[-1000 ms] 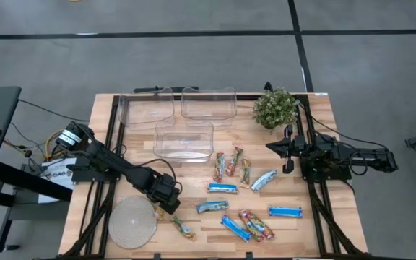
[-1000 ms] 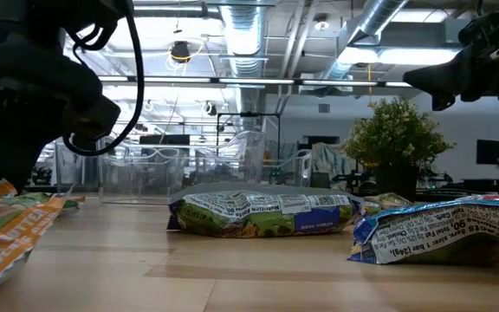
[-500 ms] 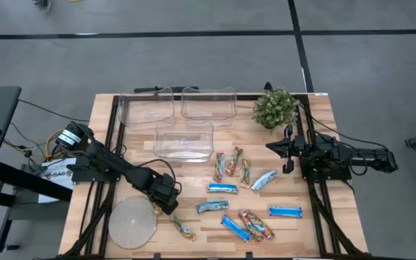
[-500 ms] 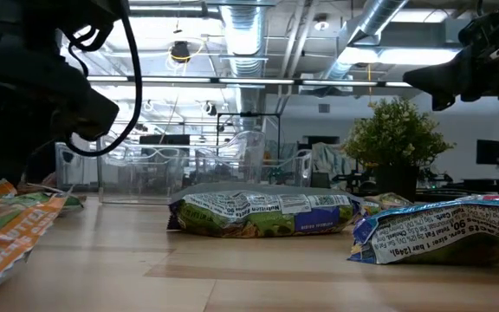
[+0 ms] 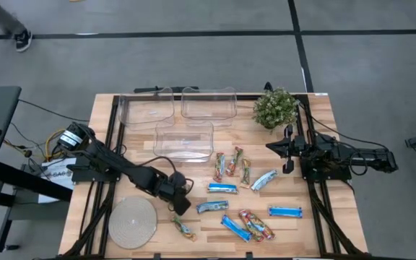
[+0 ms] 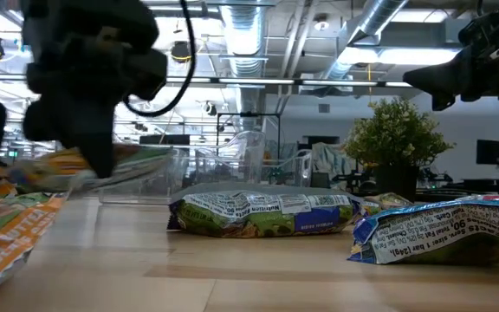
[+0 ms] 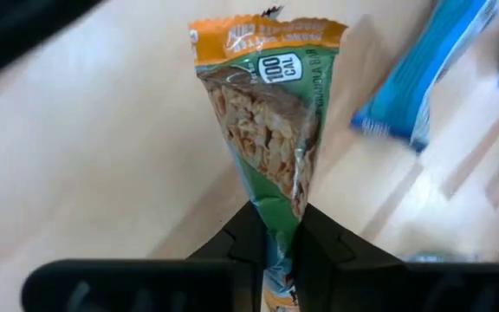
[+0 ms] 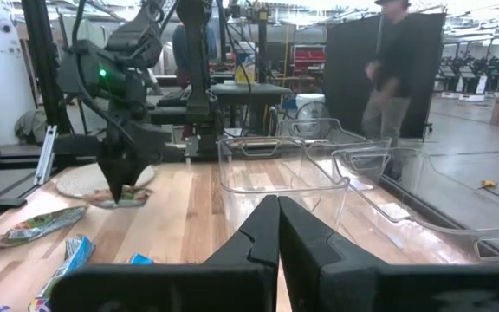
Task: Pick and place Granola Bars by type
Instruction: Put the orange granola bar into the bottom transparent bin
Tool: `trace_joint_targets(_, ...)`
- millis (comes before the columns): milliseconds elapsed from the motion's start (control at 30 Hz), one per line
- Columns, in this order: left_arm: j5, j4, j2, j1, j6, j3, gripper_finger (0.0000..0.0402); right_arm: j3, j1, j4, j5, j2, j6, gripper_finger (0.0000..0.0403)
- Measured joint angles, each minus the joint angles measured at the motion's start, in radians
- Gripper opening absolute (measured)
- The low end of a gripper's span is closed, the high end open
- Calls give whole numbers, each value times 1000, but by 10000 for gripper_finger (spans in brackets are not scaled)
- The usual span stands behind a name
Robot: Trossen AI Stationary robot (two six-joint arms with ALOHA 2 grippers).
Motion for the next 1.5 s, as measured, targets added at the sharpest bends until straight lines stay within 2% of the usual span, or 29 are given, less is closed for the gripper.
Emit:
trace_joint_targets(333, -159, 114, -10, 30, 173, 111, 31, 0, 0, 0, 0, 0, 0, 0)
trace_joint_targets(667, -253, 165, -37, 120, 347, 242, 28, 0, 0, -6, 0, 1, 0, 0)
trace_joint_targets(800, -258, 176, -37, 153, 411, 287, 28, 0, 0, -2, 0, -1, 0, 0)
trace_joint_targets(1300, -259, 191, -43, 291, 562, 290, 27, 0, 0, 0, 0, -1, 0, 0)
trace_joint_targets(1500, -170, 101, -75, 421, 572, 289, 27, 0, 0, 1, 0, -1, 0, 0)
